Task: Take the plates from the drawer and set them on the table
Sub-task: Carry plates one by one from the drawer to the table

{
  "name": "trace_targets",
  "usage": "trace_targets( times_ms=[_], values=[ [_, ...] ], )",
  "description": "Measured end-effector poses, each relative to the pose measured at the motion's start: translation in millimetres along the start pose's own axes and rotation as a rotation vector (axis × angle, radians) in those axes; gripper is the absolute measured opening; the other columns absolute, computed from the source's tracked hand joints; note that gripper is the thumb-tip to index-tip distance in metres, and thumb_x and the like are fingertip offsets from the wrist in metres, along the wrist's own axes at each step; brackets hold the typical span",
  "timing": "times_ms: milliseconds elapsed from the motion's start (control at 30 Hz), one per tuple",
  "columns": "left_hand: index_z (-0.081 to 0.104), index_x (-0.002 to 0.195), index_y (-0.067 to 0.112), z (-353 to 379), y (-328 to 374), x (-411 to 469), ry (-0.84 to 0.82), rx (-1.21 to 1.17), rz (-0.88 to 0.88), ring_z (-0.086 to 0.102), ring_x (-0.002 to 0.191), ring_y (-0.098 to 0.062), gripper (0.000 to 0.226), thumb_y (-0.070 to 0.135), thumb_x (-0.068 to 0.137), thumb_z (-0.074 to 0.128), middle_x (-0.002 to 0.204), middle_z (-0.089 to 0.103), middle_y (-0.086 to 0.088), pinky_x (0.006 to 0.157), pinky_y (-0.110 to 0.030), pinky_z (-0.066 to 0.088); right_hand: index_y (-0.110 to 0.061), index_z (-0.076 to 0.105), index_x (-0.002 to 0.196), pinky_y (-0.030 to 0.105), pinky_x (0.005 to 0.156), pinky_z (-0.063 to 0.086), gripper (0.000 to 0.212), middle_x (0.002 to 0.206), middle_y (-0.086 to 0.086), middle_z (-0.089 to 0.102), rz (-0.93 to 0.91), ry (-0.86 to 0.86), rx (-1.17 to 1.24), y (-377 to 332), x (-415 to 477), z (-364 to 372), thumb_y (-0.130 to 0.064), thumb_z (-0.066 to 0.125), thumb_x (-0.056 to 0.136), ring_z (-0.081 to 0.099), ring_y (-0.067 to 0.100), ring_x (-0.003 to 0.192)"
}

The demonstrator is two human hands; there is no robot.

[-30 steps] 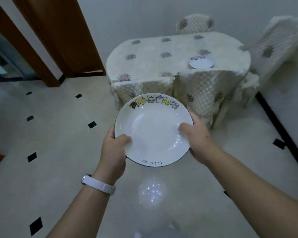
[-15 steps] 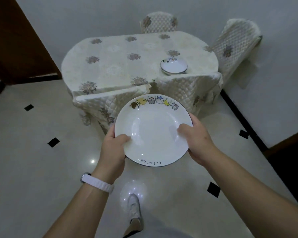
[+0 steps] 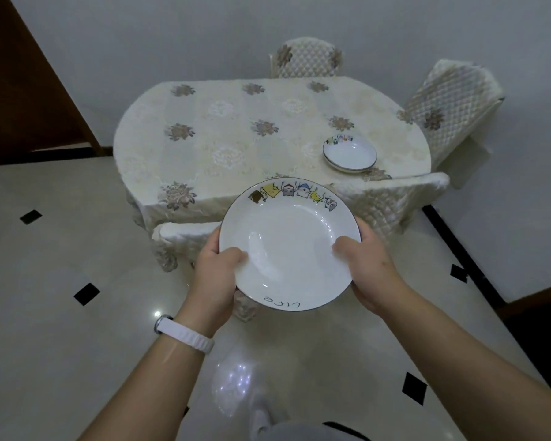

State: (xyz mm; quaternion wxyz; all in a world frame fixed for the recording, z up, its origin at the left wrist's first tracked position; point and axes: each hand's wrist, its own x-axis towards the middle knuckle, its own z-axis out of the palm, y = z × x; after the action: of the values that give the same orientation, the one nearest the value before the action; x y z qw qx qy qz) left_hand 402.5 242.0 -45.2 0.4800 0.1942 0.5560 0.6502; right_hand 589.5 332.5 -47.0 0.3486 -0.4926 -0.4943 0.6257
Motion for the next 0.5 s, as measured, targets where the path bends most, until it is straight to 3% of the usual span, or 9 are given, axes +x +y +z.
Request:
trace_targets(
  times_ms=[133, 500],
  values=[
    [0.061, 0.118, 0.019, -3, 6, 32, 0.003, -0.014, -0.015, 0.066, 0.083, -0.025, 0.053, -0.014, 0.084, 0.037, 0.097, 0.071, -0.004, 0.060, -0.031, 0.053, -0.029, 0.064, 0.118, 0.050, 0.080, 0.056, 0.054, 0.107, 0.006, 0.073, 0.009, -0.002, -0.022, -3, 33, 11, -0.013, 0.050, 0.068, 0.069, 0.035, 0.099],
    [0.060, 0.120, 0.019, 51, 6, 136, -0.010, 0.084, -0.031, 0.066, 0.093, -0.031, 0.053, -0.012, 0.084, 0.038, 0.109, 0.070, -0.010, 0.066, -0.037, 0.054, -0.036, 0.066, 0.102, 0.048, 0.080, 0.057, 0.042, 0.100, 0.000, 0.075, 0.034, 0.028, 0.015, -15, 142, -19, -0.014, 0.051, 0.070, 0.070, 0.030, 0.094]
  ],
)
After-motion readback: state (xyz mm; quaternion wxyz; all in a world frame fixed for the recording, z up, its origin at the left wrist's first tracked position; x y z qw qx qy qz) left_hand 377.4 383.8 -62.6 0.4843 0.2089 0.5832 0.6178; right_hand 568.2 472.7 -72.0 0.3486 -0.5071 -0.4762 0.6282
